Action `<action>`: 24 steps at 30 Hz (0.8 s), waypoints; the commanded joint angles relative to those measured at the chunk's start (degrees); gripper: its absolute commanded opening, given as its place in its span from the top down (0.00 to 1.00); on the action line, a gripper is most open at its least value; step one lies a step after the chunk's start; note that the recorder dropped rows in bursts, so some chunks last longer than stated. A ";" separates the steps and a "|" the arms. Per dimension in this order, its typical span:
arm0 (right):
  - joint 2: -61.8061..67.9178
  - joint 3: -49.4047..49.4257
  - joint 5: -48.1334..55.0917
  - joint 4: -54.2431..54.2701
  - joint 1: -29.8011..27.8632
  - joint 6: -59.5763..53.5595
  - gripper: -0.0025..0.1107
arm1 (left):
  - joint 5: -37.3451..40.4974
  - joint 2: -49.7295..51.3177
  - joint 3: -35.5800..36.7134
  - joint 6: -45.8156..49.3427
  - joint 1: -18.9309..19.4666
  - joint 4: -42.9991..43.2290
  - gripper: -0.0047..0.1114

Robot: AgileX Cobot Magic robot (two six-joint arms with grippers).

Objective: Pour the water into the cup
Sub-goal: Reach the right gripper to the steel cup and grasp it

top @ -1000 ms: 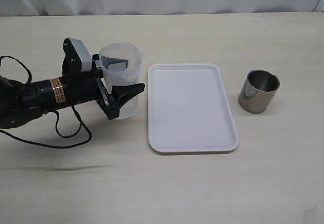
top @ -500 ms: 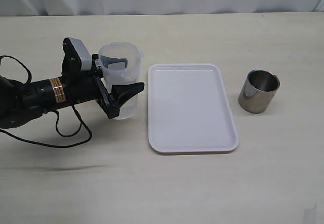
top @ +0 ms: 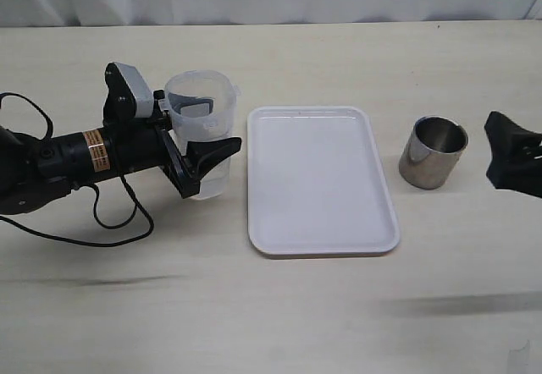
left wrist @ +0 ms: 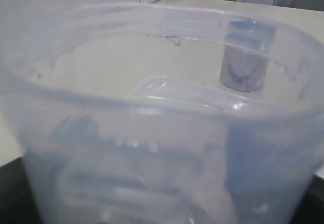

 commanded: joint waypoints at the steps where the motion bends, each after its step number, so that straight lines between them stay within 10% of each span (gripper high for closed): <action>1: 12.64 -0.27 -11.43 0.44 -0.15 -1.03 0.24 | 0.75 0.11 -0.23 -0.19 -0.12 -0.07 0.96; 24: 38.19 -7.61 -20.14 -3.28 -0.15 -1.17 0.21 | 0.75 0.11 -0.23 -0.19 -0.12 0.09 0.96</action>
